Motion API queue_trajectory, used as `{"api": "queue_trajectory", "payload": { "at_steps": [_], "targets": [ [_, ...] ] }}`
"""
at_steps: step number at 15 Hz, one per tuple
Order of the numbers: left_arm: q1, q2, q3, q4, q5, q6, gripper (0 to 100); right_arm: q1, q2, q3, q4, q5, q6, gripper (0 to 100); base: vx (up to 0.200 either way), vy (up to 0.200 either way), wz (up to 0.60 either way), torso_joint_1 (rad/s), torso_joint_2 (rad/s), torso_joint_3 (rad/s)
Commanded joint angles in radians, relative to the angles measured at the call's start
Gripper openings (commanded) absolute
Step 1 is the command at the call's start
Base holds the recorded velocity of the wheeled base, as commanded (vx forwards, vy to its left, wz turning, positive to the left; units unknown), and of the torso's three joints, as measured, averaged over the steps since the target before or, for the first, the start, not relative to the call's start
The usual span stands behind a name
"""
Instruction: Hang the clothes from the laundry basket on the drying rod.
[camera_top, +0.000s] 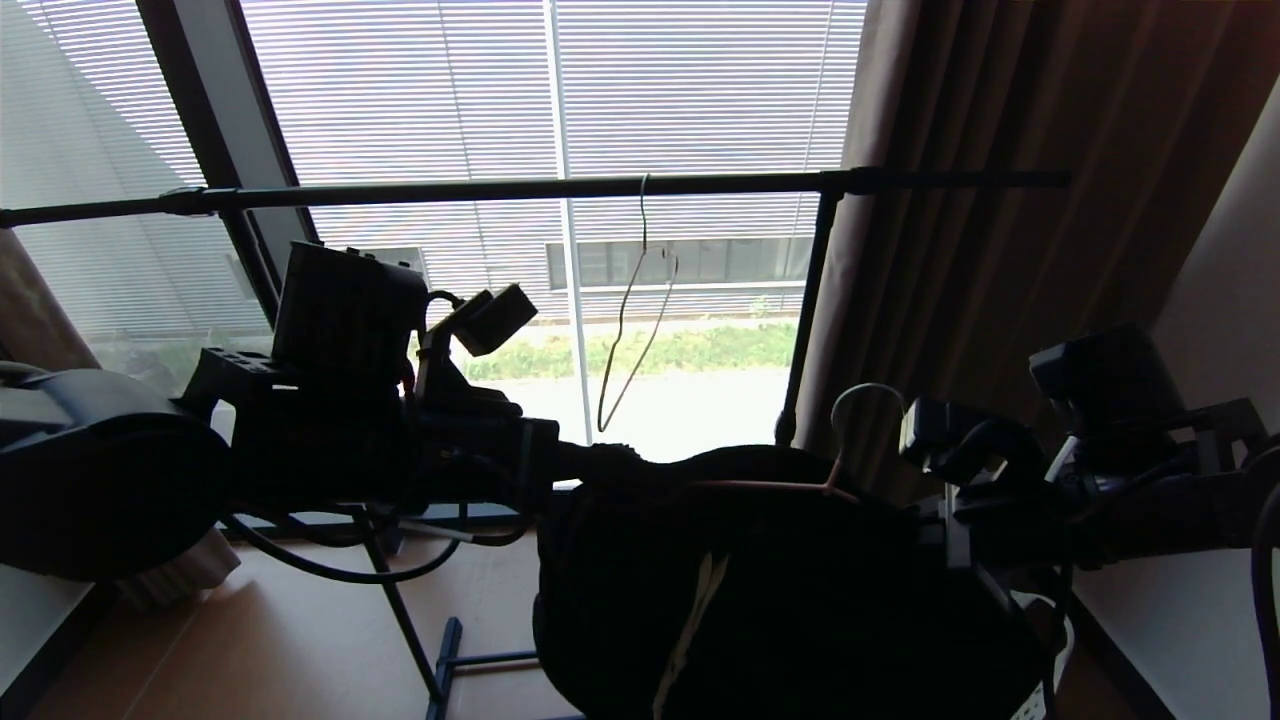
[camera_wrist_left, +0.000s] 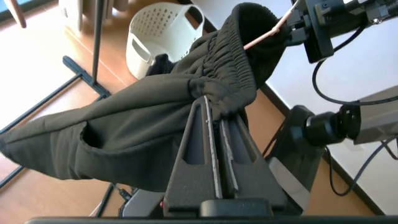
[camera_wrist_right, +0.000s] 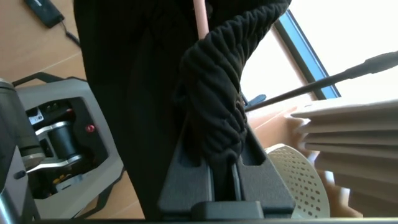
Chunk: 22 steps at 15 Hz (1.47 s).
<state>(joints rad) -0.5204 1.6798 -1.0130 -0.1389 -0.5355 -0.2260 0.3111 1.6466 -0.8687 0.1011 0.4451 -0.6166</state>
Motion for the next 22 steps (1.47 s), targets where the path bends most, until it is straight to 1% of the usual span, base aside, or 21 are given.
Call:
{"api": "queue_trajectory", "payload": {
  "at_steps": [1,2,3,4,6,7,8,9,12,14,16,17,18,19,22],
  "targets": [
    [-0.013,0.018,-0.056,0.056,0.0,0.013,0,-0.003,-0.01,0.033,-0.006,-0.006,0.0,0,0.0,0.0,0.0,0.0,0.0,0.0],
    [-0.013,0.029,-0.078,0.084,0.0,0.022,0,-0.004,-0.014,0.033,-0.006,-0.017,0.0,0,0.0,0.0,0.0,0.0,0.0,0.0],
    [-0.01,0.043,-0.131,0.125,0.003,0.039,0,-0.003,-0.031,0.033,-0.004,-0.052,-0.002,0,0.0,0.0,0.0,0.0,0.0,0.0],
    [-0.009,0.044,-0.145,0.137,0.003,0.042,0,-0.003,-0.036,0.034,-0.004,-0.054,0.0,0,0.0,0.0,0.0,0.0,0.0,0.0],
    [-0.013,0.084,-0.225,0.194,0.012,0.045,0,-0.003,-0.037,0.034,-0.001,-0.057,-0.003,0,0.0,0.0,0.0,0.0,0.0,0.0],
    [-0.015,0.089,-0.231,0.199,0.023,0.046,0,-0.003,-0.036,0.034,-0.001,-0.059,-0.003,0,0.0,0.0,0.0,0.0,0.0,0.0],
    [-0.018,0.106,-0.263,0.2,0.057,0.048,0,-0.004,-0.031,0.036,0.0,-0.059,-0.005,0,0.0,0.0,0.0,0.0,0.0,0.0],
    [-0.01,0.109,-0.268,0.2,0.062,0.048,0,-0.007,-0.031,0.036,0.0,-0.059,-0.012,0,0.0,0.0,0.0,0.0,0.0,0.0],
    [0.054,0.104,-0.257,0.202,0.065,0.037,0,-0.038,-0.027,0.034,0.0,-0.059,-0.029,0,0.0,0.0,0.0,0.0,0.0,0.0],
    [0.054,0.077,-0.24,0.202,0.065,0.036,0,-0.049,-0.007,0.033,-0.001,-0.06,-0.031,0,0.0,0.0,0.0,0.0,0.0,0.0],
    [0.02,0.066,-0.24,0.203,0.066,0.036,0,-0.04,0.002,0.03,-0.001,-0.083,-0.031,0,0.0,0.0,0.0,0.0,0.0,0.0],
    [-0.038,0.064,-0.243,0.213,0.078,0.034,0,-0.017,0.007,0.033,-0.003,-0.12,-0.029,0,0.0,0.0,0.0,0.0,0.0,0.0],
    [-0.07,0.063,-0.253,0.217,0.095,0.036,0,0.003,0.024,0.036,-0.003,-0.138,-0.029,0,0.0,0.0,0.0,0.0,0.0,0.0],
    [-0.084,0.064,-0.266,0.219,0.098,0.036,0,0.016,0.038,0.036,-0.003,-0.151,-0.029,0,0.0,0.0,0.0,0.0,0.0,0.0],
    [-0.09,0.077,-0.276,0.22,0.098,0.036,0,0.037,0.05,0.037,-0.006,-0.175,-0.028,0,0.0,0.0,0.0,0.0,0.0,0.0]
  ]
}}
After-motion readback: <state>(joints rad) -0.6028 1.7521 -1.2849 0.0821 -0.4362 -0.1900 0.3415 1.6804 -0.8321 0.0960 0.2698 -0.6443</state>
